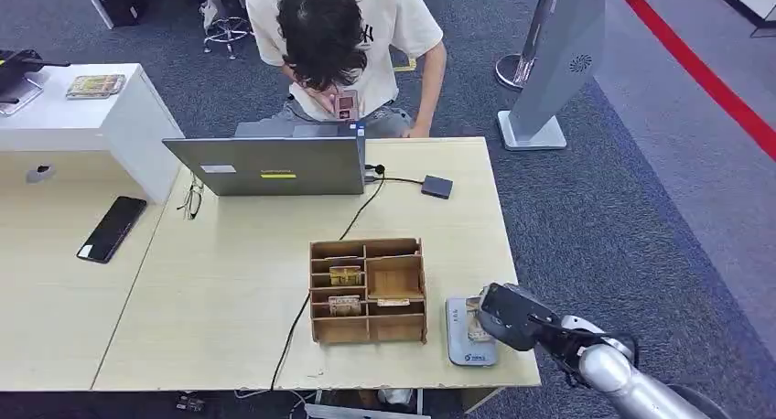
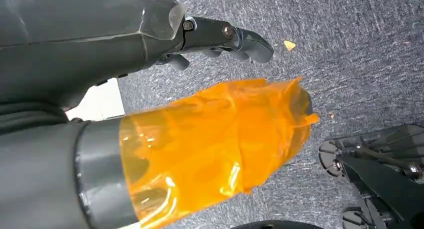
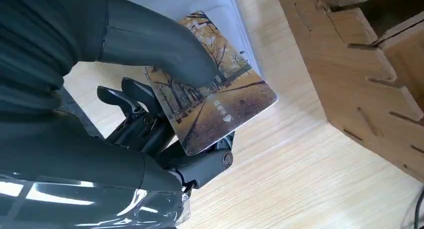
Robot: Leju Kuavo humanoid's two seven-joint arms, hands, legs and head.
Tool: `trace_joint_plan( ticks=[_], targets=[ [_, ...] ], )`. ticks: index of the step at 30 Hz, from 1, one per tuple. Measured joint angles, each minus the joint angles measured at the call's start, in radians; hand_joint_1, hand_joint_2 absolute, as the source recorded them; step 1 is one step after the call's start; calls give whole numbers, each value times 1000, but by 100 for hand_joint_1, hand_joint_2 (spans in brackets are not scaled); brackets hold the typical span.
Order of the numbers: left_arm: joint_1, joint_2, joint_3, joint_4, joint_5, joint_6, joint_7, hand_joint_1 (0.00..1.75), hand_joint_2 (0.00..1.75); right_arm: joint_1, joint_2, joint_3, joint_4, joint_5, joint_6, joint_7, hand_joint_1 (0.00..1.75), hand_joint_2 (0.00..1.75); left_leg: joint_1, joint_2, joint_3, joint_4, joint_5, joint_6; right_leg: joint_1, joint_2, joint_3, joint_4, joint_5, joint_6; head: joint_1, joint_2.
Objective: Pass the card to the sensor for recognition and then transmit it.
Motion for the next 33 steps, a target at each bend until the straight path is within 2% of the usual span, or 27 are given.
trace_joint_plan(
  ticks=[19,33],
  targets=[
    [-4,-2,0,0,-1,2,6,0,0,-31,9,42,68,-22,-3,1,175,175,0,0,0,0,0,0,0,0,0,0,0,0,0,0],
    [-7,-2,0,0,-5,3,17,0,0,-54,39,62,122,-35,-21,-1,175,175,0,0,1,0,0,0,0,0,1,0,0,0,0,0]
  ],
)
